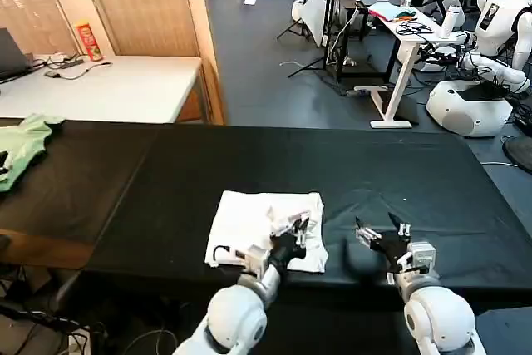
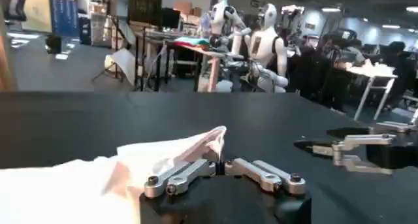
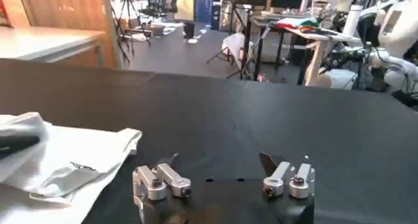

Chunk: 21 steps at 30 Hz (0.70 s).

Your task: Fold and organize the clothes.

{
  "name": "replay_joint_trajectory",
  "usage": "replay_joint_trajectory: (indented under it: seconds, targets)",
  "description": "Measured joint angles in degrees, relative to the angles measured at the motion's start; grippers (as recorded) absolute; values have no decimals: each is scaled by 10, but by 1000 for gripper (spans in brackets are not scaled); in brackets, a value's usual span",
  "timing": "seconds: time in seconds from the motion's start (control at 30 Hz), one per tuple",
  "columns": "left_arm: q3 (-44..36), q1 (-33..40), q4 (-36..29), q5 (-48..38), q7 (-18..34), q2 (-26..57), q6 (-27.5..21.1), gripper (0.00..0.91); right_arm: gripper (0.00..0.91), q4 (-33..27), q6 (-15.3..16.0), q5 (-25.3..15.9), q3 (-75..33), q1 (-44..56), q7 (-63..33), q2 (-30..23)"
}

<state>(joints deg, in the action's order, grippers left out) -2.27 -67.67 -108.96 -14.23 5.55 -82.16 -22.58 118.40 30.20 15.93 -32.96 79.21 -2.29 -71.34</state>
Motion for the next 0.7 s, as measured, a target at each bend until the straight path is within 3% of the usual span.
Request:
replay_joint_trajectory:
  seconds: [0.2,0.37,0.6,0.7]
  targets:
    - [-17,6,-3,-20,-33,-19,37,878,878,-10,-1,3,3,-15,0,5]
    - [-11,23,-18,42,-44,-7,70,878,878,-13,3,15,18,-31,12,15]
    - [73,58,-11,66,-26,76,84,878,878,-14,1,73,83,-74,59,45]
    - [113,54,-8,73,-24,115,86,878,878,-22,0,78,121,-101,64,54]
